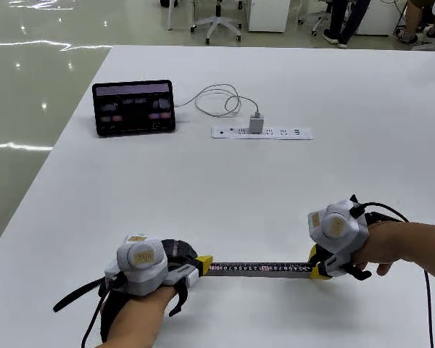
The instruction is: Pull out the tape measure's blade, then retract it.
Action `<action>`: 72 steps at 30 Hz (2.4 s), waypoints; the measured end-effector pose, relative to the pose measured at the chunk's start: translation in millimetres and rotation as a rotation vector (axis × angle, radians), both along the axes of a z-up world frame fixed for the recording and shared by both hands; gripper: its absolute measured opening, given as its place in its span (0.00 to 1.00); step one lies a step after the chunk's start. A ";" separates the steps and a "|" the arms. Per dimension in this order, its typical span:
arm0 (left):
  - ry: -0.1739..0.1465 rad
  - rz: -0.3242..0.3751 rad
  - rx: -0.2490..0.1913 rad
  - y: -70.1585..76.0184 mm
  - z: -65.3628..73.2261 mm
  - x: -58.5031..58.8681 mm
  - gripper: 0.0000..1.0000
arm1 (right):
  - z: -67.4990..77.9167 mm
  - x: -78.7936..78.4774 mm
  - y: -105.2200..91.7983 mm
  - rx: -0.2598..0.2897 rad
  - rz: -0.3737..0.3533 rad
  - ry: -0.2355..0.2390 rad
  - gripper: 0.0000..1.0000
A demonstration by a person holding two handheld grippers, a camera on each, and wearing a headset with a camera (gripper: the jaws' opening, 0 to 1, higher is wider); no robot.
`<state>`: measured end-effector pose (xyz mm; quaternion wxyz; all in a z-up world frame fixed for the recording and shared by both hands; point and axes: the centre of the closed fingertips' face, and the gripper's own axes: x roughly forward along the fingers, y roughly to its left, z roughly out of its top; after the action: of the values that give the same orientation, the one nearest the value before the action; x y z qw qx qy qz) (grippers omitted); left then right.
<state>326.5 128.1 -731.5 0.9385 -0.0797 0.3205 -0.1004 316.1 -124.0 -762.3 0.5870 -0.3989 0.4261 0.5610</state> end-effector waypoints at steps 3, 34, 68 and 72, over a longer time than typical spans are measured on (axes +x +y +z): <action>0.011 0.036 0.014 3.4 0.4 2.3 0.79 | 0.1 0.8 -0.5 -0.011 -0.015 0.001 0.11; 0.037 0.078 0.057 13.8 -6.6 3.4 0.65 | -0.9 0.6 0.1 -0.008 -0.041 0.001 0.11; 0.053 0.067 0.033 13.0 -6.6 0.4 0.65 | 1.1 -1.2 17.0 0.059 -0.034 0.003 0.11; 0.055 0.066 0.032 13.1 -6.5 0.4 0.65 | 1.2 -1.4 20.1 0.062 -0.036 0.005 0.11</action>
<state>326.9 141.3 -738.0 0.9333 -0.0778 0.3449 -0.0620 314.7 -103.9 -761.2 0.6078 -0.3715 0.4173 0.5643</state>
